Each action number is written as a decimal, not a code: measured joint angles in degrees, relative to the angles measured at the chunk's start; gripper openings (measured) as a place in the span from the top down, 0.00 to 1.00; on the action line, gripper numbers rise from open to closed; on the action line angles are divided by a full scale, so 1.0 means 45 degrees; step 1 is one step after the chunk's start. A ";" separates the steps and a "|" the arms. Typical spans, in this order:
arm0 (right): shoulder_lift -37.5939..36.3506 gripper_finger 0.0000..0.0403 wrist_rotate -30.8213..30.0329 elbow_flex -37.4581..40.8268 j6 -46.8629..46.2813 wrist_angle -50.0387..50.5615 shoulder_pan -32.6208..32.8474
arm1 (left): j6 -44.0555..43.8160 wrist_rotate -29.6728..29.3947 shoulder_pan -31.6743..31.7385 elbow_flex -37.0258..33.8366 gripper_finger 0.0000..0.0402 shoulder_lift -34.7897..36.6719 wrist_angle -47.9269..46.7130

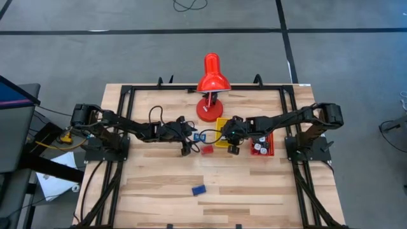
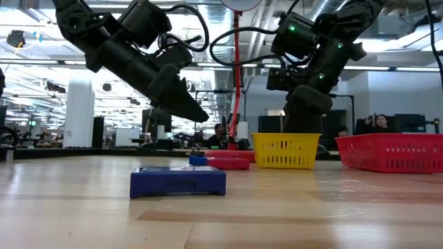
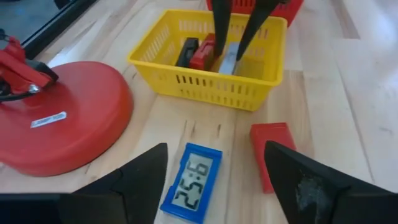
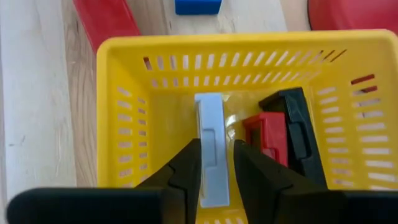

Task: Pick & Place Office items
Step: Put the white digital clock into the yellow bin, then put the top blue digital clock into the yellow bin

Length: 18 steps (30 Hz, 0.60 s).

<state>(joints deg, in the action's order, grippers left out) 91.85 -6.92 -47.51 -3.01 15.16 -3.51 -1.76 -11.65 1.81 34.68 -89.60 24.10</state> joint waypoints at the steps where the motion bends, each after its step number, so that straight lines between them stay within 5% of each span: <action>1: 0.0000 0.78 0.0000 0.0000 0.0004 0.0043 0.0000 | 0.0003 0.0059 0.0062 0.0000 0.33 0.0000 -0.0001; 11: -0.1183 0.78 -0.0097 0.0000 0.0004 0.0333 0.0024 | 0.0330 0.0687 0.0694 0.0000 0.13 0.0000 -0.0274; 18: -0.2855 0.78 -0.0099 0.0000 -0.0309 0.0573 0.0037 | 0.0426 0.1389 0.0950 0.0005 0.09 -0.0489 -0.0443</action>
<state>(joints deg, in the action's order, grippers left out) 79.00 -7.36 -47.51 -4.39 17.73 -3.34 0.16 -5.40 6.08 34.70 -91.80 22.11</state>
